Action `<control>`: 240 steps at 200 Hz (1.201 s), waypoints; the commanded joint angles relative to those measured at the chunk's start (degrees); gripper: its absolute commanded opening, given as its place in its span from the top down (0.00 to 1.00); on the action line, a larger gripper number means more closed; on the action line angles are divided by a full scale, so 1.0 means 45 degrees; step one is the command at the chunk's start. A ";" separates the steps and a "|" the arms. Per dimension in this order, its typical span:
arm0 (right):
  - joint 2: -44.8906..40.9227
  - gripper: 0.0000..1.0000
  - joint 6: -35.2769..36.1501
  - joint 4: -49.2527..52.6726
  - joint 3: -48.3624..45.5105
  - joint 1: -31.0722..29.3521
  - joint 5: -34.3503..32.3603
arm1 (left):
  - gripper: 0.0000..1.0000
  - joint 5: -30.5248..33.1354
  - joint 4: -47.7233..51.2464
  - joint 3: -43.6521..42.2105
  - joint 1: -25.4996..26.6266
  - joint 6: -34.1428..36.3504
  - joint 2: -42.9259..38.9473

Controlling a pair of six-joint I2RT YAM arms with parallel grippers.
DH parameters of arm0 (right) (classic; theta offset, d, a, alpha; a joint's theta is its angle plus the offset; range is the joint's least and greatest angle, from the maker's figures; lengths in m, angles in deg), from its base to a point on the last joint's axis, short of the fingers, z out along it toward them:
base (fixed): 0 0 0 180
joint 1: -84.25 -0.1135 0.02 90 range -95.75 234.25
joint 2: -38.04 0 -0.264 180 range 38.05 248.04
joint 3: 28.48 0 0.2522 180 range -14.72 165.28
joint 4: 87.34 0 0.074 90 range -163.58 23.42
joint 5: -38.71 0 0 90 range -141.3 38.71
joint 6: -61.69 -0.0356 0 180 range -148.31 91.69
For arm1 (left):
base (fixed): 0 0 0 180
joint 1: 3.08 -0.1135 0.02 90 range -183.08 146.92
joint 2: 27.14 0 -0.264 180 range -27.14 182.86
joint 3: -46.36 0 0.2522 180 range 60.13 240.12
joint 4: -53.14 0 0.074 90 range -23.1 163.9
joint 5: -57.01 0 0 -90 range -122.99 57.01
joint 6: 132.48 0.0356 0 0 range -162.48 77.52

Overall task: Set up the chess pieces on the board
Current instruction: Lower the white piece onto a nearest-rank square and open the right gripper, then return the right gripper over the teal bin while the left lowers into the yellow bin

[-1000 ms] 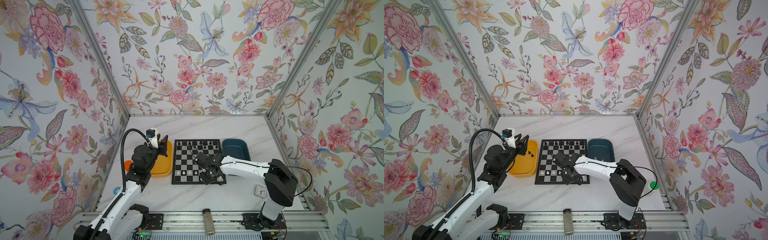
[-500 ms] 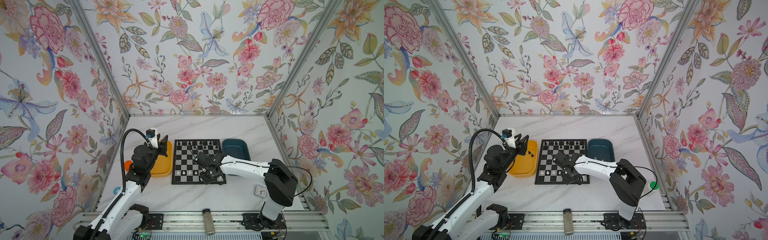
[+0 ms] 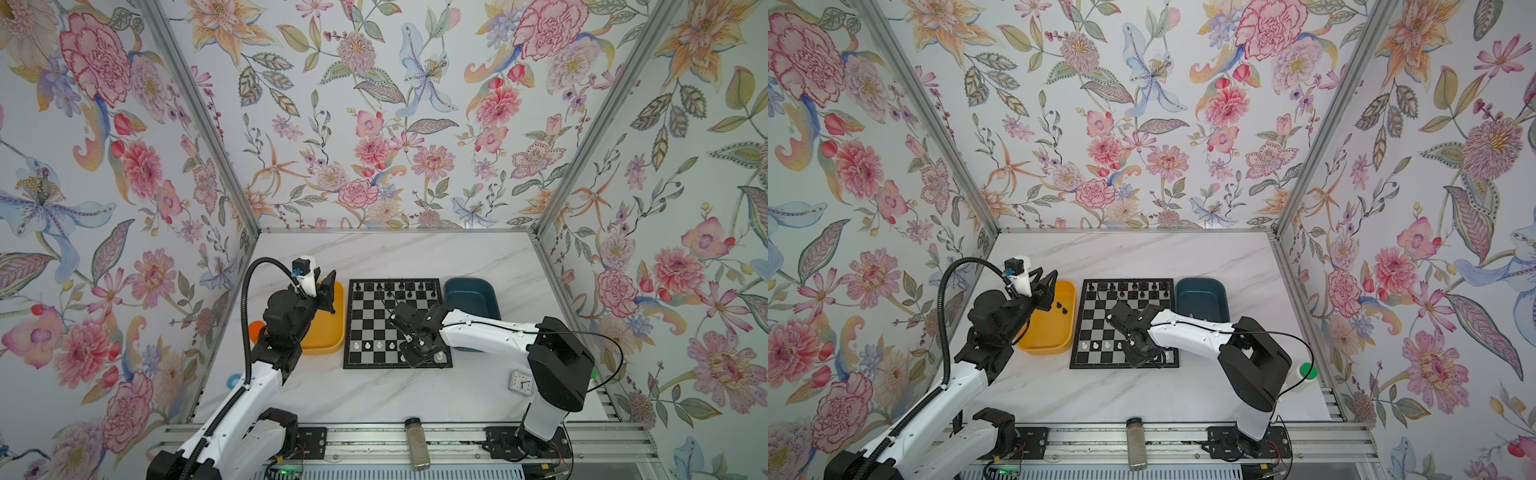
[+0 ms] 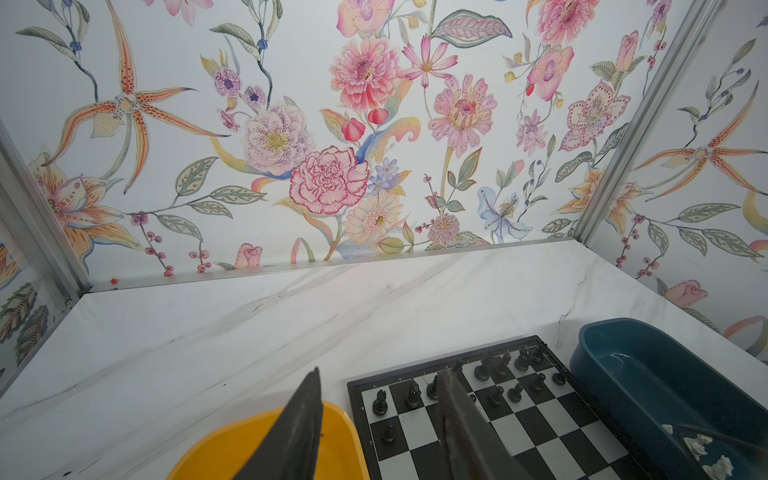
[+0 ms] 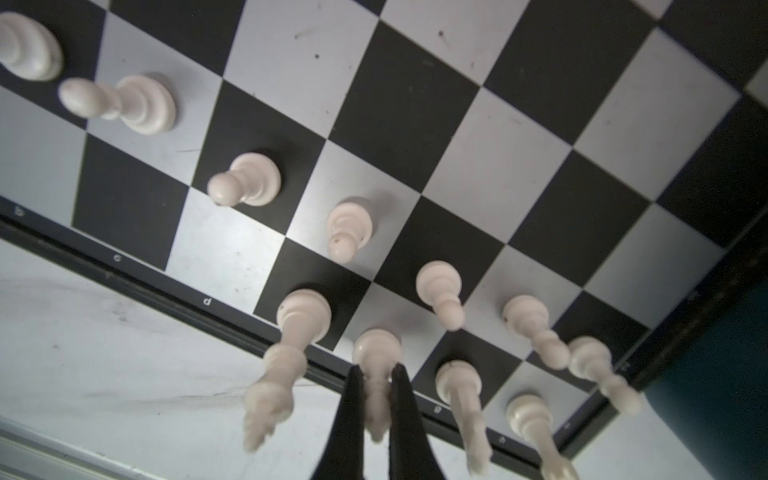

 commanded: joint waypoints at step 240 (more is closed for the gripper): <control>-0.3575 0.63 0.0575 0.1792 0.0908 0.2573 -0.1439 | 0.52 -0.0017 0.0589 0.0338 -0.0126 0.0197 0.0283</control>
